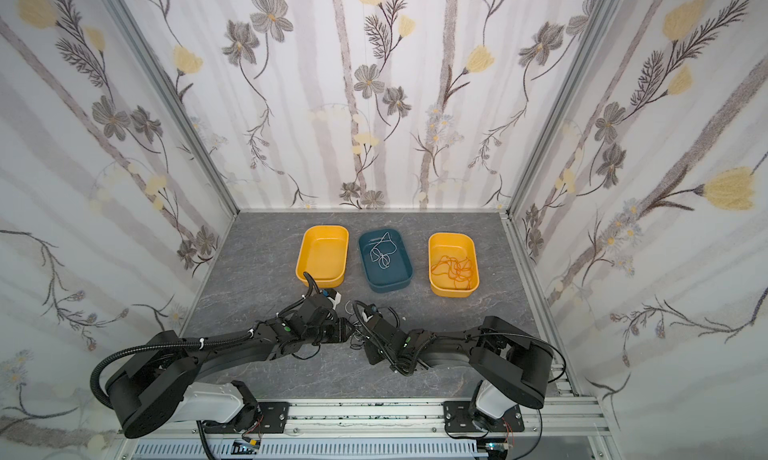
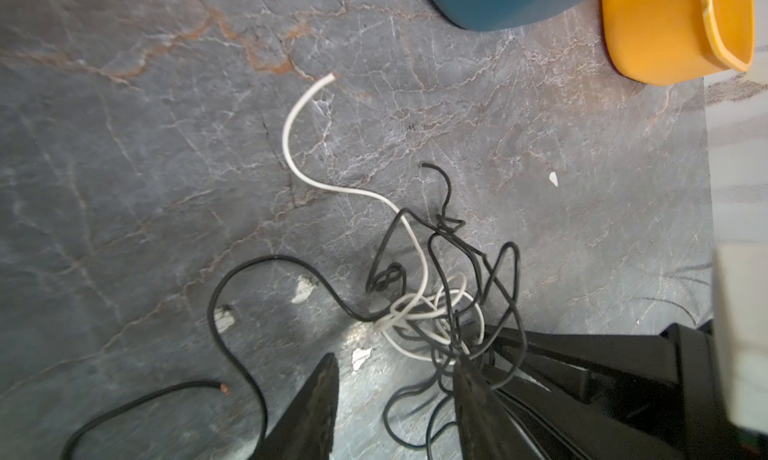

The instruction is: Untangle the cables

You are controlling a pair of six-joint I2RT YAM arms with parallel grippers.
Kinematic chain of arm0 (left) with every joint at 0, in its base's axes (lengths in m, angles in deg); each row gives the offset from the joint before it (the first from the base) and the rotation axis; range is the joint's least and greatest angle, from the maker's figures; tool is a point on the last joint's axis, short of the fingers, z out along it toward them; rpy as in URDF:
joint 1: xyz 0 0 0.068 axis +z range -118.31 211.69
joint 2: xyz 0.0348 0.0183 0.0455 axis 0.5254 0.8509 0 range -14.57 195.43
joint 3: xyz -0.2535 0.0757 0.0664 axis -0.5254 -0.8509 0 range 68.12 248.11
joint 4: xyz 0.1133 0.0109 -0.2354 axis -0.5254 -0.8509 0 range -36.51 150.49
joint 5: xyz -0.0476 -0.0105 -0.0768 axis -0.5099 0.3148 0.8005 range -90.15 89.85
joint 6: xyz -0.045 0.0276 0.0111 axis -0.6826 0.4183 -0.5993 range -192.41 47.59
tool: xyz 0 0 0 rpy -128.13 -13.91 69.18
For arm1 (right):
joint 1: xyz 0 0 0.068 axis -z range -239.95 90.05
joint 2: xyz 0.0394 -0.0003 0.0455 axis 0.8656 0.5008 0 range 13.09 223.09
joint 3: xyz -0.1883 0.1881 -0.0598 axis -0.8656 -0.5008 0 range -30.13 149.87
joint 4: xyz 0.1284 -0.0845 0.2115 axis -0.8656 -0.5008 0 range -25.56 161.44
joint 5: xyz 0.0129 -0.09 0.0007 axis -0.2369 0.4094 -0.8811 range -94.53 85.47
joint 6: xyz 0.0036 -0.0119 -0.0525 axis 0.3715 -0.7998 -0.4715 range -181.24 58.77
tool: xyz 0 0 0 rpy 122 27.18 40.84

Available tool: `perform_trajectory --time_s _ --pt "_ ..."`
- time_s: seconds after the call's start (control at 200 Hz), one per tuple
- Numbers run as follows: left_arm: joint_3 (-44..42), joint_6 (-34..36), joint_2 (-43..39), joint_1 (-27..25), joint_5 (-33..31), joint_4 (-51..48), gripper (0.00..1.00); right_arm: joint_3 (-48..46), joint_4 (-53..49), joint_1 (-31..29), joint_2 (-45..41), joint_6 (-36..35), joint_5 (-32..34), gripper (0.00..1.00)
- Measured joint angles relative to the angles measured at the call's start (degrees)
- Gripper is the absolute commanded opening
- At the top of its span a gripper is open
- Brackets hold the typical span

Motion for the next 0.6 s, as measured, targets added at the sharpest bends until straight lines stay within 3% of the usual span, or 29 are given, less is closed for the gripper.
perform_trajectory --time_s 0.185,0.605 --pt "0.02 -0.02 2.54 0.20 1.01 1.84 0.43 0.24 -1.51 -0.57 -0.39 0.00 1.64 0.06" --pt "0.39 -0.92 8.66 0.46 2.10 8.39 0.23 -2.97 -0.90 -0.61 -10.73 -2.08 -1.51 0.07"
